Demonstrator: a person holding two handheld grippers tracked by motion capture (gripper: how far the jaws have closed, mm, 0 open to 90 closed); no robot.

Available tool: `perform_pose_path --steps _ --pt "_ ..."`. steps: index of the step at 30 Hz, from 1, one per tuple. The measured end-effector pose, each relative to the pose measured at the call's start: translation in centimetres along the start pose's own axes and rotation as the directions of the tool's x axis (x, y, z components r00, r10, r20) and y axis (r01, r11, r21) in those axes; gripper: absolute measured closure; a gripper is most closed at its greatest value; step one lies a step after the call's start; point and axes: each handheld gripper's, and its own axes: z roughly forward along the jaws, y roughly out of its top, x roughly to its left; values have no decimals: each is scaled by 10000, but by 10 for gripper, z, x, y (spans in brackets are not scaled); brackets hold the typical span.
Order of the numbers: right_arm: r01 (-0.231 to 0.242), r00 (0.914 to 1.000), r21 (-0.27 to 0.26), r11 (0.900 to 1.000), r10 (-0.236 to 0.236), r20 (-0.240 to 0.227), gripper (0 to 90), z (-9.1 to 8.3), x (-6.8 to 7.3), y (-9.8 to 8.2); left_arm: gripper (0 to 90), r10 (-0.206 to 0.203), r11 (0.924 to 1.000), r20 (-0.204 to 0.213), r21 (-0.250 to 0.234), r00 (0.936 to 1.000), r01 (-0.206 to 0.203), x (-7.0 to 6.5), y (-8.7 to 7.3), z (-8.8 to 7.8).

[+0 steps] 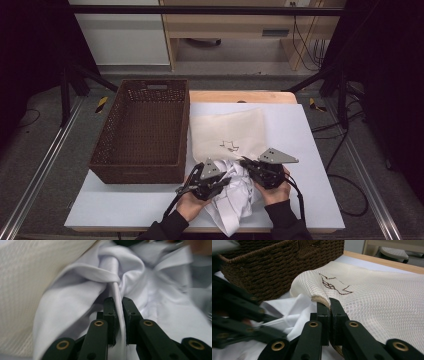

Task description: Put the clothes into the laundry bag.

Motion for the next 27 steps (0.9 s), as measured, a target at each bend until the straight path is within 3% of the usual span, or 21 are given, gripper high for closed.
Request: perform_pose_path --steps 4,7,9,10,12,13,14,15,16,17,19,20,24,26,27 --pt "-189 9996 -264 9995 184 -198 882 -5 -1 1 827 783 9951 400 -628 9961 -757 -23 10 -11" --pt "-213 9995 -331 9992 206 -220 882 -8 -1 2 827 1190 9904 597 -775 9911 -1142 -34 17 -3" --pt "-172 9998 -328 9993 168 -144 883 -8 -2 1 825 1062 9928 707 -628 9918 -1019 -32 18 3" --pt "-266 9995 -269 9993 262 -164 883 -8 -4 -1 824 906 9957 657 -277 9937 -889 -28 20 15" --pt "-238 9994 -263 9994 231 -268 883 -9 -5 -1 823 787 9969 252 -43 9966 -786 -24 20 26" --pt "-171 9995 -292 9994 163 -272 883 -8 -4 -1 823 787 9969 252 -43 9966 -786 -24 20 26" --pt "-154 9994 -295 9994 145 -323 882 -8 -3 -1 823 449 9988 -212 225 9988 -445 -16 23 34" --pt "-154 9994 -295 9994 145 -323 882 -8 -3 -1 824 449 9988 -212 225 9988 -445 -16 23 34" --pt "-45 9989 -305 9995 31 -462 882 -8 0 1 824 348 9988 -715 374 9968 -322 -8 23 40" --pt "-45 9989 -305 9995 31 -462 882 -8 0 1 824 348 9988 -715 374 9968 -322 -8 23 40" --pt "178 9986 -145 9997 -185 -504 881 -6 5 1 820 -28 9988 -1570 469 9876 102 5 23 48" --pt "226 9989 -94 9997 -229 -399 881 -5 7 1 815 -264 9988 -1474 372 9887 322 8 22 49" --pt "150 9997 -87 9998 -152 -195 879 -4 5 0 756 -538 9984 -1242 81 9908 552 10 19 45" --pt "-32 10000 -196 9998 32 -8 879 -6 -2 -2 581 -965 9953 -633 -185 9933 955 14 17 29" --pt "-32 10000 -196 9998 32 -8 879 -6 -2 -2 514 -965 9953 -633 -185 9933 955 14 17 29"
